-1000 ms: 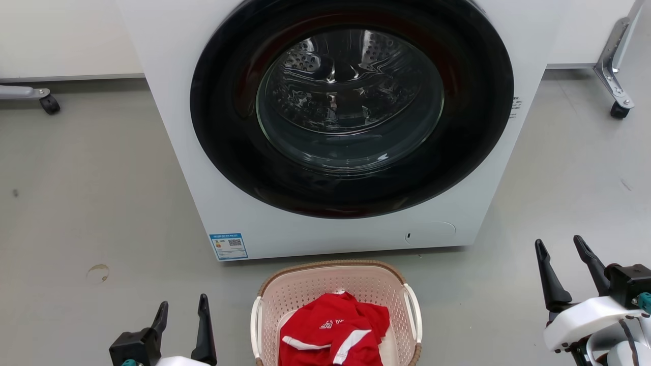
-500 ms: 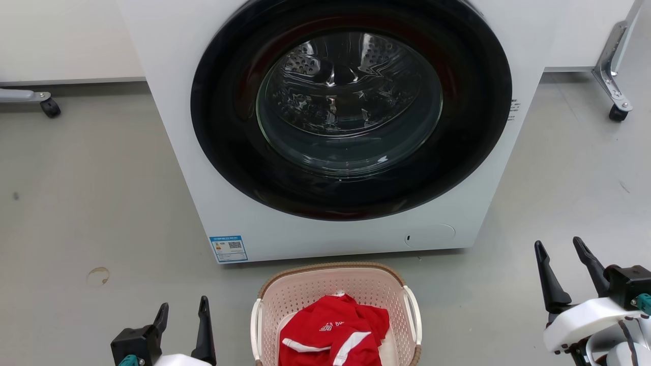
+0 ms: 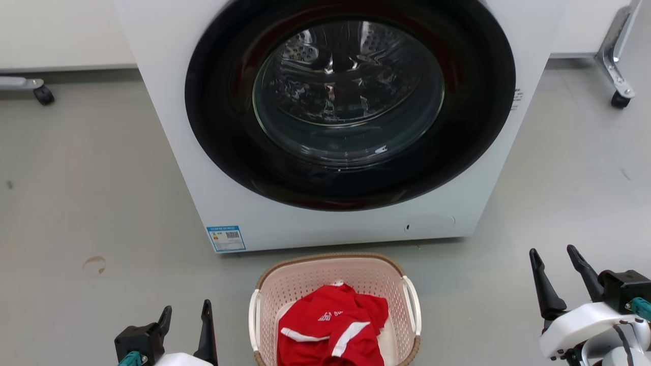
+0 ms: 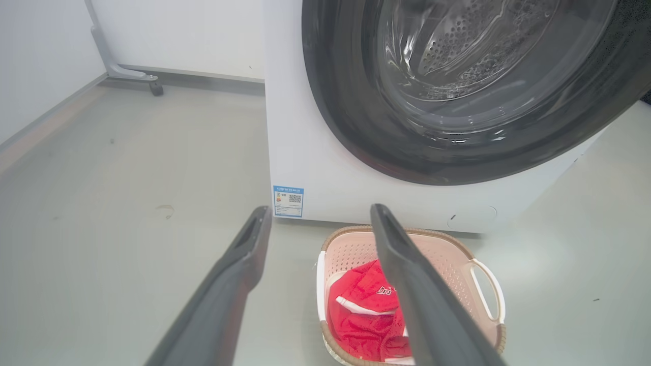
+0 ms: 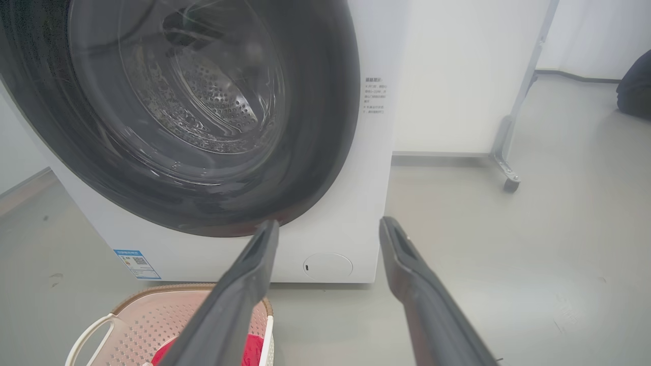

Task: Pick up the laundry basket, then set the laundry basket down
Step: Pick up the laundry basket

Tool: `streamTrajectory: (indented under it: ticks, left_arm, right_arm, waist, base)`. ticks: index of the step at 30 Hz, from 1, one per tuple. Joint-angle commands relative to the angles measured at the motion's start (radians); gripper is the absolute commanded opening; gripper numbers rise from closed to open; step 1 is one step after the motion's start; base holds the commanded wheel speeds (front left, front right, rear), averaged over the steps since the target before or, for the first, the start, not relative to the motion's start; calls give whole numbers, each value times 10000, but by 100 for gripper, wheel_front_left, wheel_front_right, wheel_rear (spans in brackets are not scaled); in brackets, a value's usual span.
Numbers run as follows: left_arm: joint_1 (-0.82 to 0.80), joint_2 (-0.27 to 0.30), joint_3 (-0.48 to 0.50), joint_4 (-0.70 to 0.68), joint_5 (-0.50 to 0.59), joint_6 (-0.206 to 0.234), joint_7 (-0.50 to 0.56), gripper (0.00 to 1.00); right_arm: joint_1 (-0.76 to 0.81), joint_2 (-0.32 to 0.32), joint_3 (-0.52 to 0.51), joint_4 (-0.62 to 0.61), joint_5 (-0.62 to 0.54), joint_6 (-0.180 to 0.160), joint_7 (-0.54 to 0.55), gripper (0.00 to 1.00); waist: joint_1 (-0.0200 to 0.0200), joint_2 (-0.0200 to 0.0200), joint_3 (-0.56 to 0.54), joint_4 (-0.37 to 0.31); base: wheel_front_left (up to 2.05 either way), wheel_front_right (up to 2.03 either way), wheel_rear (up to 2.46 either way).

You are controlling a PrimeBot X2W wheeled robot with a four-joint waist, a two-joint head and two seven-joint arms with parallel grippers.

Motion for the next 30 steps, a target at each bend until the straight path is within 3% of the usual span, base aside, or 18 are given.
streamTrajectory:
  ticks: [1, 12, 30]
  left_arm:
    - [-413, 135, 296, -176, 22, 14, -19, 100]
    - [-1201, -166, 224, 349, -79, -263, -301, 100]
    - [-3422, -1194, -21, 2766, -425, -1457, -1317, 100]
  right_arm:
    - [-488, -241, 237, -90, 46, 46, -128, 100]
    - [-978, -241, 288, 178, 211, 46, -301, 100]
    - [-1961, -281, 1115, 504, 1353, 46, -451, 100]
  waist:
    - [0, -1, 297, 9]
    - [0, -1, 1825, 136]
    - [0, -1, 5083, 588]
  base:
    - [0, 0, 0]
    - [0, 0, 0]
    - [0, 0, 0]
